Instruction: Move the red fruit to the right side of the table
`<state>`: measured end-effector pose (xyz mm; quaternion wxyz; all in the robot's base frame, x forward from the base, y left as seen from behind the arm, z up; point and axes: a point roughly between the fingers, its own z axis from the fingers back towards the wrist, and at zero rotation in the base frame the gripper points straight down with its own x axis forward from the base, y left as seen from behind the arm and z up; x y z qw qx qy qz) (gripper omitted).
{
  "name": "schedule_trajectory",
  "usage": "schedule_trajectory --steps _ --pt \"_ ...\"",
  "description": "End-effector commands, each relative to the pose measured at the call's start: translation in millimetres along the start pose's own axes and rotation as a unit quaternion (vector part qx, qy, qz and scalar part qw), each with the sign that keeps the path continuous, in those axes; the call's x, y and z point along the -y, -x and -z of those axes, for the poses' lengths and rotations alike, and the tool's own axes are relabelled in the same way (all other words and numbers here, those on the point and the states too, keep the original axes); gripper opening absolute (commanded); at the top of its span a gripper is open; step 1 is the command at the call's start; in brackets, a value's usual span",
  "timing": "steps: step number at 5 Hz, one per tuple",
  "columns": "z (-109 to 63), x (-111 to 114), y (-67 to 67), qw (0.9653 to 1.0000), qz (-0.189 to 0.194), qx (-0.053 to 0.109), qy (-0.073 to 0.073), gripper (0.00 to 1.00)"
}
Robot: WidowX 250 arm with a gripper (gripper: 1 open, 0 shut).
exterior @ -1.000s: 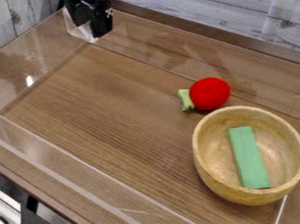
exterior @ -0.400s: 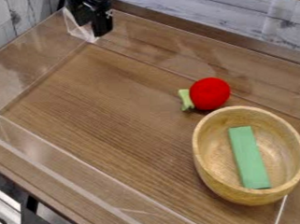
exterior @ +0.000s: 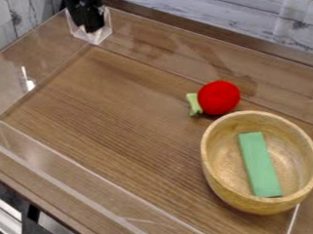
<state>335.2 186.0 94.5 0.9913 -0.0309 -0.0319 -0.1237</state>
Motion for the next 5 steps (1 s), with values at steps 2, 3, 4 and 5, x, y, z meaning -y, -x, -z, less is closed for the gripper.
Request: schedule_trajectory --steps 2,3,4,5 --pt "-21.6 -8 -1.3 0.9994 0.025 0.019 -0.013 1.00" --pt "-15.1 0 -8.9 0.9986 0.050 0.014 -0.010 1.00" --pt "-10.4 10 -15.2 0.9971 0.075 0.010 -0.006 1.00" --pt "-10.4 17 -2.0 0.9996 0.024 0.014 -0.003 1.00"
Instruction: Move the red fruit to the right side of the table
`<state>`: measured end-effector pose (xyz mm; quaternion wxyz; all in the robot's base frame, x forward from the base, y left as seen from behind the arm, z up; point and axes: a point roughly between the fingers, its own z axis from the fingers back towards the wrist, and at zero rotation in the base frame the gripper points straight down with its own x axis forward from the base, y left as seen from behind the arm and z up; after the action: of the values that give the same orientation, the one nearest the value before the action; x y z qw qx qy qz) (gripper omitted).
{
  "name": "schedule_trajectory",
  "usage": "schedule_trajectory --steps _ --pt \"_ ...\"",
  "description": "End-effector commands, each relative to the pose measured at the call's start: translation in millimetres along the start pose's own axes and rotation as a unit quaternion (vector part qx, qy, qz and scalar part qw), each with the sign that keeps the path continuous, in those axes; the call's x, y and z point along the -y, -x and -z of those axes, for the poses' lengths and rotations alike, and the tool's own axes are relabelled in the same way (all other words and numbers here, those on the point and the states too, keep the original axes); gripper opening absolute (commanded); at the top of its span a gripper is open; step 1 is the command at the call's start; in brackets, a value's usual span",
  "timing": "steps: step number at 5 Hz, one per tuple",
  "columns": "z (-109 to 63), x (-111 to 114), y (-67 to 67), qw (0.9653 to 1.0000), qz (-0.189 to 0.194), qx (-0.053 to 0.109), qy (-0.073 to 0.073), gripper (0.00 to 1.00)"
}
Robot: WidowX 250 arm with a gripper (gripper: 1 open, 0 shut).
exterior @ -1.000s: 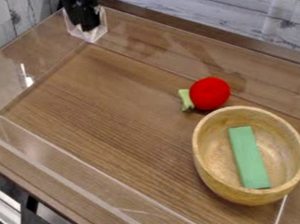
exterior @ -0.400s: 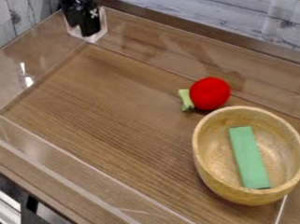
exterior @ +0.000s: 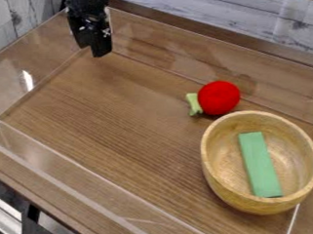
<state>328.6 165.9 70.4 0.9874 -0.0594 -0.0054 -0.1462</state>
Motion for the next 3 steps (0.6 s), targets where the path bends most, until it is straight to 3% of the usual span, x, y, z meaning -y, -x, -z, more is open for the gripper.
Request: schedule_trajectory --steps 1,2,3 --pt "-41.5 -15 7.8 0.9958 -0.063 0.045 -0.048 1.00" --pt "-49.1 -28 20.1 0.9899 -0.118 0.055 -0.056 1.00" --pt "-48.1 -38 17.2 0.9911 -0.102 0.060 -0.060 1.00"
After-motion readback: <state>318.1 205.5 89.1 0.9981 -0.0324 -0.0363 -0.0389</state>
